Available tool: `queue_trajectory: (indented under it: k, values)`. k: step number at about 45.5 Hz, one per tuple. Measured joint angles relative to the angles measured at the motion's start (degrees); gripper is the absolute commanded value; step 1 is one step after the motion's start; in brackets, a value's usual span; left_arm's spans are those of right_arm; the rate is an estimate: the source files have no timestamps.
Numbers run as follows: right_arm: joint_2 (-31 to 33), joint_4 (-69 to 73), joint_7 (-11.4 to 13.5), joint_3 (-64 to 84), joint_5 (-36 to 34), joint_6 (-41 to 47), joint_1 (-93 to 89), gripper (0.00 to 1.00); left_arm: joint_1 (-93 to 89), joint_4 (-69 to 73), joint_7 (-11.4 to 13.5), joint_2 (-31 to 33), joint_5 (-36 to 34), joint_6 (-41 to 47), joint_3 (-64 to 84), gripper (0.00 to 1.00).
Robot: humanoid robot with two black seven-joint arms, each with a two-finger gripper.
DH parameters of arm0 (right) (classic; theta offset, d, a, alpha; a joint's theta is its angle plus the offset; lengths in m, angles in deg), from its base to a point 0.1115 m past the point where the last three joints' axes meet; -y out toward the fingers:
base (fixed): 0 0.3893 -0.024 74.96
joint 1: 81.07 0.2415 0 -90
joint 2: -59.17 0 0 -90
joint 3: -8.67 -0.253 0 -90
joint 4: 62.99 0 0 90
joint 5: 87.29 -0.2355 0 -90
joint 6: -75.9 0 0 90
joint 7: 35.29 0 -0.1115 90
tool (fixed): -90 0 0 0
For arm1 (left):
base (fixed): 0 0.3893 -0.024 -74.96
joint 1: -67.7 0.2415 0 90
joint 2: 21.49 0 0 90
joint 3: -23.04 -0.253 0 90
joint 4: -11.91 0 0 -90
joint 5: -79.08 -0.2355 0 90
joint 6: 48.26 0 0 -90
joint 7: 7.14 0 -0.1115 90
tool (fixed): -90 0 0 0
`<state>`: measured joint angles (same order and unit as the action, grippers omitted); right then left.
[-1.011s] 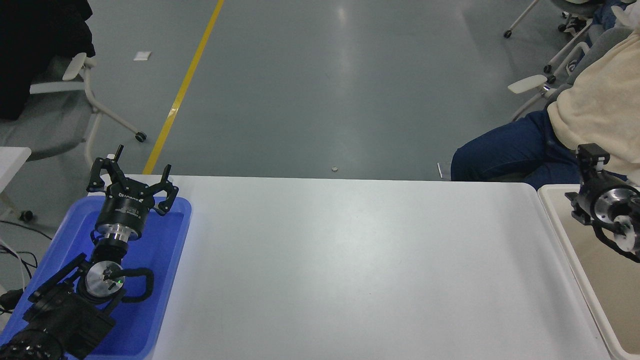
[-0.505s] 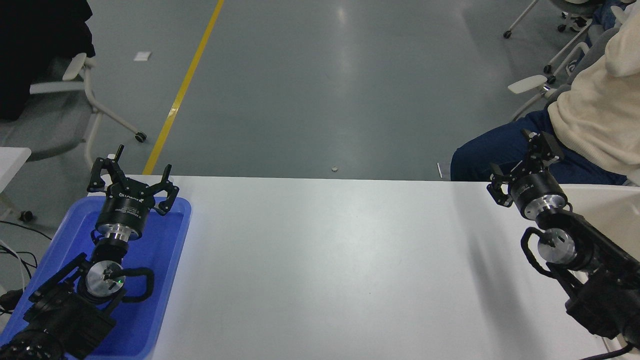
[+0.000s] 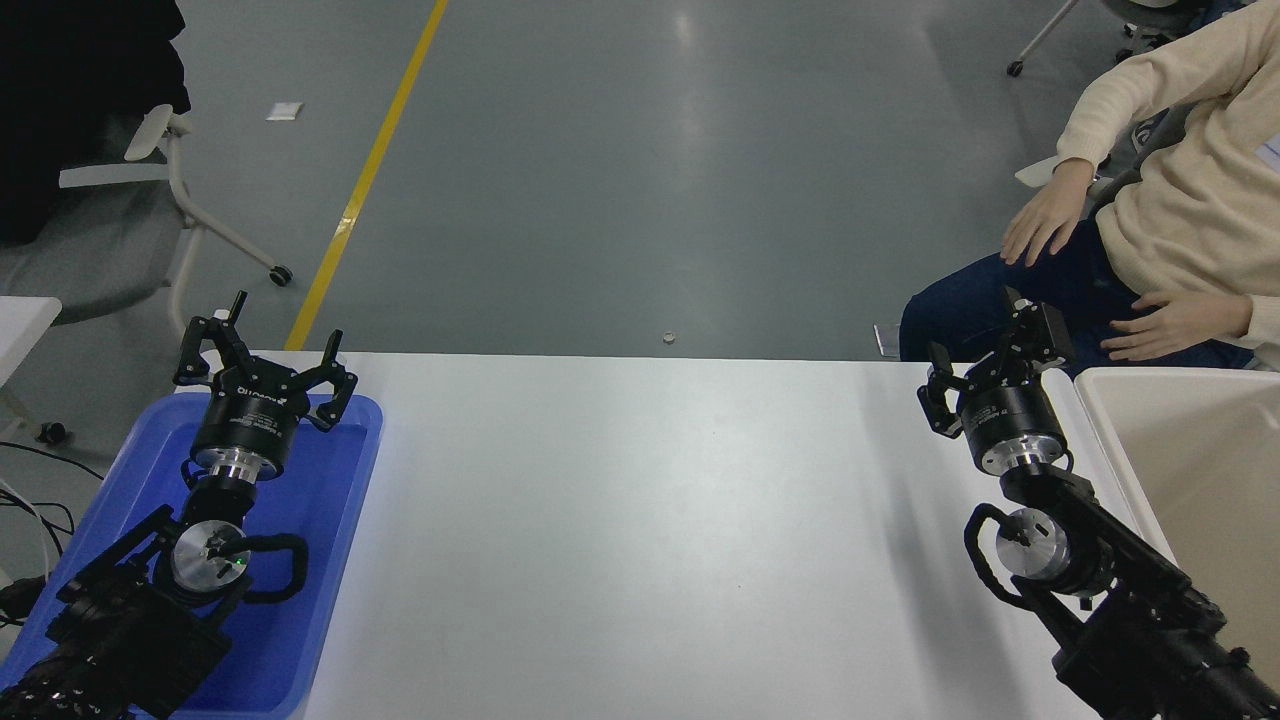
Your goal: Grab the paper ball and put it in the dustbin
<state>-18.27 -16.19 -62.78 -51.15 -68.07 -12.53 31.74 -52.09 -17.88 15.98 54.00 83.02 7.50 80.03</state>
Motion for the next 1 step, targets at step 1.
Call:
queue_trajectory:
  k: [1]
  values:
    - [0.02, 0.05, -0.05, 0.07, 0.0, 0.03, -0.07, 1.0, 0.0, 0.0, 0.0, 0.0, -0.01, 0.0, 0.0, 1.0]
